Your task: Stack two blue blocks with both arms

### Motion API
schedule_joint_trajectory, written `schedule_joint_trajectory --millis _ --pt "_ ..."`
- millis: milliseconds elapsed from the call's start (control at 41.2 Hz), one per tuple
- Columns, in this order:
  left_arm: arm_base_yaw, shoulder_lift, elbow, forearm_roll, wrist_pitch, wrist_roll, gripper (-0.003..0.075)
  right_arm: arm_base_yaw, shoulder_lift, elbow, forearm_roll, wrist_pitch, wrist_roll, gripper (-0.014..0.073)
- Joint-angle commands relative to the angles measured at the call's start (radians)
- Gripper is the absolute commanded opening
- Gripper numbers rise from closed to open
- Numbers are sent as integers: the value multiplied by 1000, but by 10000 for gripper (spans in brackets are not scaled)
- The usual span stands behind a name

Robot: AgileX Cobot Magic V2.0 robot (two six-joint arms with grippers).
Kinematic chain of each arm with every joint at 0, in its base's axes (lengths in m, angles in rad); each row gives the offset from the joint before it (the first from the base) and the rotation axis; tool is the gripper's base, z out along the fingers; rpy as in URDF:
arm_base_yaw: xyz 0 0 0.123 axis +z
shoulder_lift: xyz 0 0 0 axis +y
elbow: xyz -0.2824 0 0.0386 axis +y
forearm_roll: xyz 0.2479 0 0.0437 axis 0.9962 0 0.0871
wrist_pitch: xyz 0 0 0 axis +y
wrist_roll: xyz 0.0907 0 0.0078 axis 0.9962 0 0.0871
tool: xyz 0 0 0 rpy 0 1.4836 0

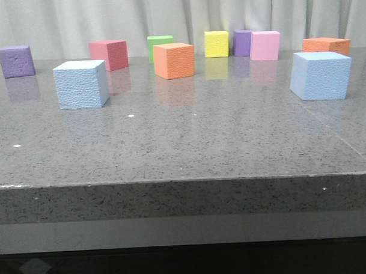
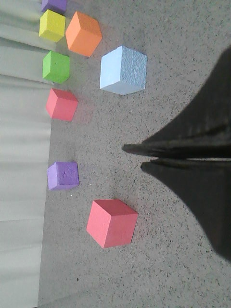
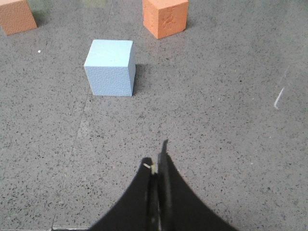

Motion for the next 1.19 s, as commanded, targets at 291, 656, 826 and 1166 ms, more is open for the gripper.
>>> schedule_joint_trajectory --millis 291,656,826,1166 --pt "-5 19 -27 -6 -76 3 -20 -2 13 -36 0 -78 -1 -124" --pt "-3 19 -27 -8 -77 3 405 -2 13 -36 0 -83 -1 364" --pt "-3 19 -27 -32 -77 3 436 -2 13 -36 0 -82 -1 400" --pt "-3 19 -27 -32 -77 3 437 -2 13 -36 0 -88 -1 400"
